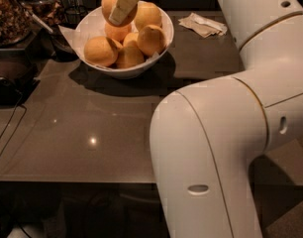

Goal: Pick orange from white bowl

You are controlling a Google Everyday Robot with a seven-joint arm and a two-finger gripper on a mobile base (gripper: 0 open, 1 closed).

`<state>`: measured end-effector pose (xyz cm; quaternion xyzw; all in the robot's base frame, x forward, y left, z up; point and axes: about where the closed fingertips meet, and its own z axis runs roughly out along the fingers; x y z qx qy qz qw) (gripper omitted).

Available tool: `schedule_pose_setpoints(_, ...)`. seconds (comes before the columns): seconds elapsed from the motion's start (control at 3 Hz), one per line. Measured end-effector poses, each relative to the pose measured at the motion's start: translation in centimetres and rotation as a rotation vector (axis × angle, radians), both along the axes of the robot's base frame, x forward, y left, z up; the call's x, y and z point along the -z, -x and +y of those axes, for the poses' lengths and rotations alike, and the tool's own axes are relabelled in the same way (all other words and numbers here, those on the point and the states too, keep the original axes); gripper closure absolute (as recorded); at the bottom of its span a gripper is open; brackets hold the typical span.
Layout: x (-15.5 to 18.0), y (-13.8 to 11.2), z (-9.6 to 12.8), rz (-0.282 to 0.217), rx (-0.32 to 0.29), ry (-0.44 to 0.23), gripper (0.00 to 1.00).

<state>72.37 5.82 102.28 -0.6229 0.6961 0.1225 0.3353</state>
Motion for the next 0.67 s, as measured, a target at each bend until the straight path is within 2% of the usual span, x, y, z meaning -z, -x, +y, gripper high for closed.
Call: schedule_pose_setpoints(0.67, 0.4, 3.0, -1.5, 0.026, 0.091, -0.009, 1.00)
